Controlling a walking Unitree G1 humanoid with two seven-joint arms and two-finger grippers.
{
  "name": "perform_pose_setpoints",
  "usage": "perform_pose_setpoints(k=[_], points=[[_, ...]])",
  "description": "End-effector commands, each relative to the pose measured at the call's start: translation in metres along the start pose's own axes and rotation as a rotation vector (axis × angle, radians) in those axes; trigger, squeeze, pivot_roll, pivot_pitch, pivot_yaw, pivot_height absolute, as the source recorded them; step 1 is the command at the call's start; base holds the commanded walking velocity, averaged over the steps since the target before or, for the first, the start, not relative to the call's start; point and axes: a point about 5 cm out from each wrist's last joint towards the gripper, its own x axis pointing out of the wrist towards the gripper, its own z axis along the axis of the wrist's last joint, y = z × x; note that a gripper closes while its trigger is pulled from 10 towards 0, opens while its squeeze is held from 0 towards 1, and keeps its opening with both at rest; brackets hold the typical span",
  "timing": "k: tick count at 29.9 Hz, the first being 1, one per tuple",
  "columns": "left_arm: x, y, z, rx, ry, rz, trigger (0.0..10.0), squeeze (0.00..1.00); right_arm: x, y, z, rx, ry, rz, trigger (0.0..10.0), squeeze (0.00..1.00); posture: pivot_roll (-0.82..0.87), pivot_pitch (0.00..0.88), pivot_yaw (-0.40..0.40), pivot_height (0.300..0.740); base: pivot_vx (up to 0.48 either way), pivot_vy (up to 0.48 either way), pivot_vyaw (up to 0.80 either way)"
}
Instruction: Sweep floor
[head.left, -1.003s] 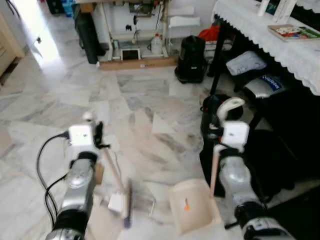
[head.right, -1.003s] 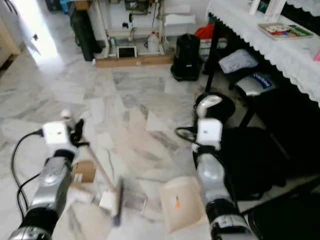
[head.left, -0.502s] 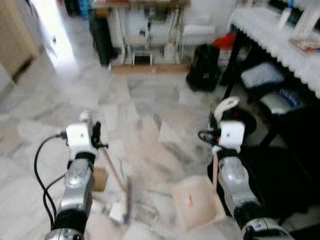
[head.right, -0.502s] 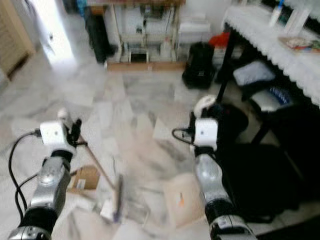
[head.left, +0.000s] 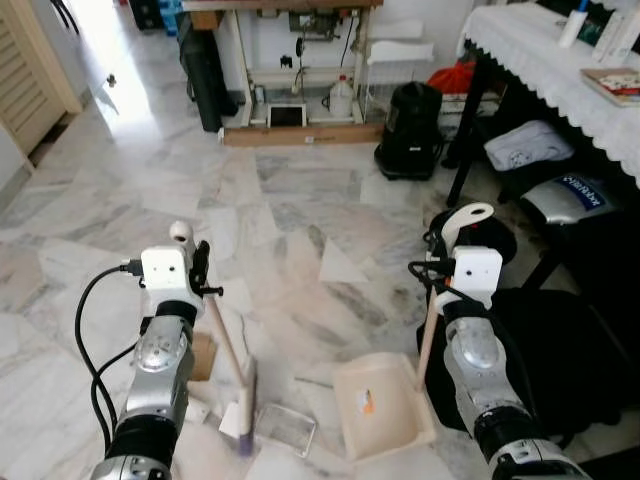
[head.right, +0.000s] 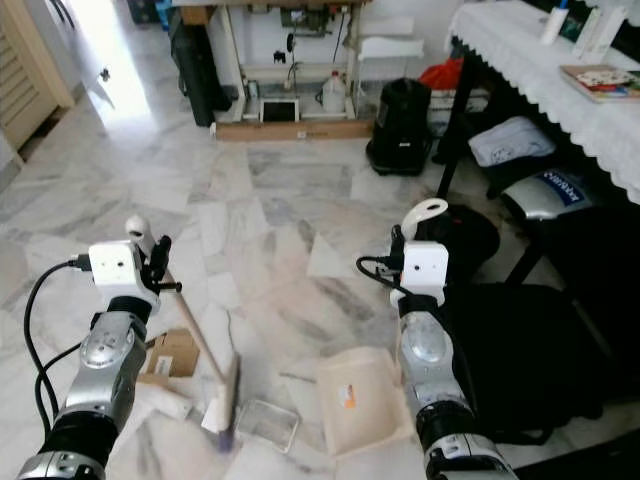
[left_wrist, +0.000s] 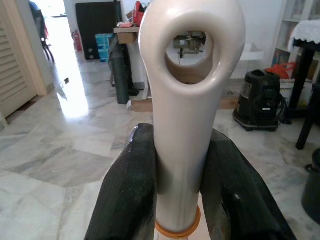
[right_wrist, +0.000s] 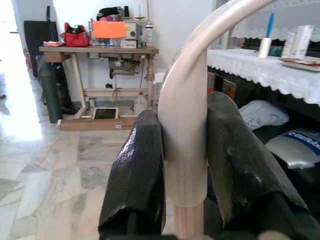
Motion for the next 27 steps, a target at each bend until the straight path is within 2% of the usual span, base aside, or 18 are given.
perform_pose_setpoints(k=[1,6,10,18,27], points=[[0.002,-0.005,0.006,0.011,-0.024,-0.046,10.0,0.00,0.002,0.001,0.003,0.003,-0.012,-0.003,10.0,0.00,0.04,0.041,0.032,0.740,0.000,0.000,0.00],[0.001,-0.015,0.001,0.042,0.004,-0.142,10.0,0.00,0.000,0.001,-0.004,-0.004,0.020,-0.013,10.0,0.00,0.04,0.044,0.032,0.740,0.000,0.000,0.00],[0.001,-0.016,0.001,0.040,0.011,-0.158,10.0,0.00,-0.001,0.000,-0.006,-0.011,0.032,-0.017,10.0,0.00,0.05,0.049,0.035,0.740,0.000,0.000,0.00],[0.001,-0.008,0.000,0.083,0.025,-0.177,10.0,0.00,-0.007,-0.001,-0.019,-0.031,0.091,-0.031,10.0,0.00,0.07,0.064,0.040,0.740,0.000,0.000,0.00],[0.003,-0.006,-0.001,0.088,0.038,-0.191,10.0,0.00,-0.015,0.000,-0.030,-0.041,0.144,-0.034,10.0,0.00,0.07,0.085,0.038,0.740,0.000,0.000,0.00]])
